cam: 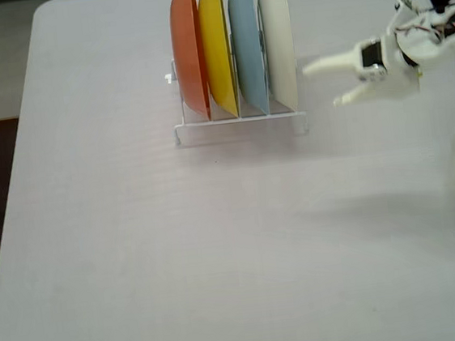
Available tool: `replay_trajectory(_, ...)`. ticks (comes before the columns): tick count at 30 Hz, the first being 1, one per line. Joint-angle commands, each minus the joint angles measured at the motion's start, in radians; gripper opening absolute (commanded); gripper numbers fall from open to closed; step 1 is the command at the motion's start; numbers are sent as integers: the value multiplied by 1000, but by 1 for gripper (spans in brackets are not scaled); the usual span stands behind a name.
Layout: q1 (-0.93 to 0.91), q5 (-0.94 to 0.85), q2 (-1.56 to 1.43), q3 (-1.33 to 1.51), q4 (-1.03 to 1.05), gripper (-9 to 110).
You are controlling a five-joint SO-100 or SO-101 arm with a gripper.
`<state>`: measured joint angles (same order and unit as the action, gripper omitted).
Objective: Can you put the plate away?
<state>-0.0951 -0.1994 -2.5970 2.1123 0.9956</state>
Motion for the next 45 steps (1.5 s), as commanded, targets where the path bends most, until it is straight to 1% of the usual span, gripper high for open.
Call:
replay_trajectory(1,140,114,-153,149,-87,26)
replay_trajectory(7,244,192,-321,376,-249,9)
replay_trajectory(12,261,207,-433,518,-357,0)
replay_trajectory(18,242,209,-554,678,-453,0)
replay_trajectory(27,187,290,-704,813,-416,0)
replay_trajectory(33,158,298,-712,874,-407,0)
replay_trajectory(45,129,268,-712,983,-460,0)
